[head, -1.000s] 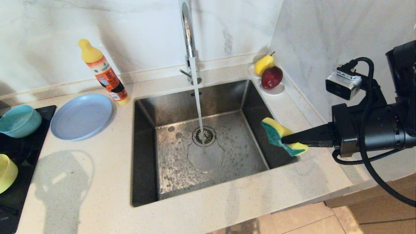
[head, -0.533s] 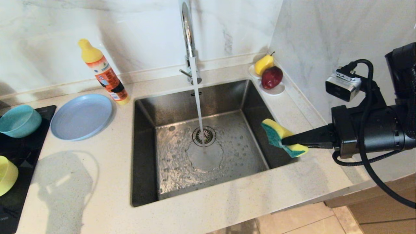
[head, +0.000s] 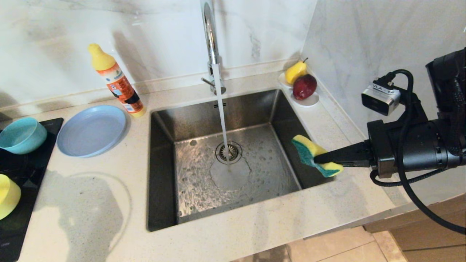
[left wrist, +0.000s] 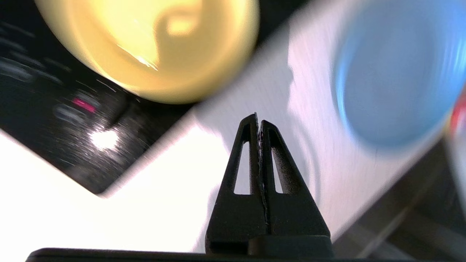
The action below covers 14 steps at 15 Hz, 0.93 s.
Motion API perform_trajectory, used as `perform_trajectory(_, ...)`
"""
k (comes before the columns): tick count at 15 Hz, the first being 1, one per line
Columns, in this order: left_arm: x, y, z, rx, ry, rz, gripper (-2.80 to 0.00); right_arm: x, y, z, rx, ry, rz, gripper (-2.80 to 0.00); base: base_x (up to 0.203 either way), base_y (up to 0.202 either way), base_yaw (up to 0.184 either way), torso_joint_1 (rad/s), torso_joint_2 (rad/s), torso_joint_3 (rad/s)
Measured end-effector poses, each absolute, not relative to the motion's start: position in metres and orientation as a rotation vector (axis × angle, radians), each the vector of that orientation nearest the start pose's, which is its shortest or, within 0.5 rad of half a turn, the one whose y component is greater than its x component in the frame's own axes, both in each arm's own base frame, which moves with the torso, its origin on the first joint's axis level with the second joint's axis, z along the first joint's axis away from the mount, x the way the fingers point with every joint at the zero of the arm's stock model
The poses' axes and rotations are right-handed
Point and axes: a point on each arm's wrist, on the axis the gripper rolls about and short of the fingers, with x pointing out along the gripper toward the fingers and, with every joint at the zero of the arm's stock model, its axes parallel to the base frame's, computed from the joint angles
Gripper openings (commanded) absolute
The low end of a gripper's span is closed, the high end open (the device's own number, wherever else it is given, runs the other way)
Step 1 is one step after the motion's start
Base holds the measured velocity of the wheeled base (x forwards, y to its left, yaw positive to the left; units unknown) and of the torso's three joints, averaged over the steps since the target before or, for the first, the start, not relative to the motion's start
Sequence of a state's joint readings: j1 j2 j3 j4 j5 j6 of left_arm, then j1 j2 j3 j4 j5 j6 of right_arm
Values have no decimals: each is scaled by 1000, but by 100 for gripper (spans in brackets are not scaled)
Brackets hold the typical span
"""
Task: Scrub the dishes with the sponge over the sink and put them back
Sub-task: Place the bowl on the table
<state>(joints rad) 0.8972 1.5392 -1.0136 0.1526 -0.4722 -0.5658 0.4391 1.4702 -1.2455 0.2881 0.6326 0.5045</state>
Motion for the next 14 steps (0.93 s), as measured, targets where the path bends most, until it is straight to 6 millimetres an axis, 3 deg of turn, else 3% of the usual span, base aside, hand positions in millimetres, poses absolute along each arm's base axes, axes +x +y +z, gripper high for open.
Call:
perform_trajectory(3, 190, 165, 215, -883, 521, 422, -280, 215, 116, 284, 487, 788, 892, -280, 0, 0, 0, 0, 0, 0)
perform_trajectory(6, 213, 149, 216, -810, 564, 389, -280, 216, 115, 283, 483, 790, 890, -280, 0, 0, 0, 0, 0, 0)
perform_trajectory(7, 219, 149, 217, -797, 568, 386, 0, 216, 115, 283, 483, 793, 890, -280, 0, 0, 0, 0, 0, 0)
perform_trajectory(14, 261, 170, 221, -734, 556, 327, 0, 219, 115, 280, 483, 799, 882, -280, 0, 0, 0, 0, 0, 0)
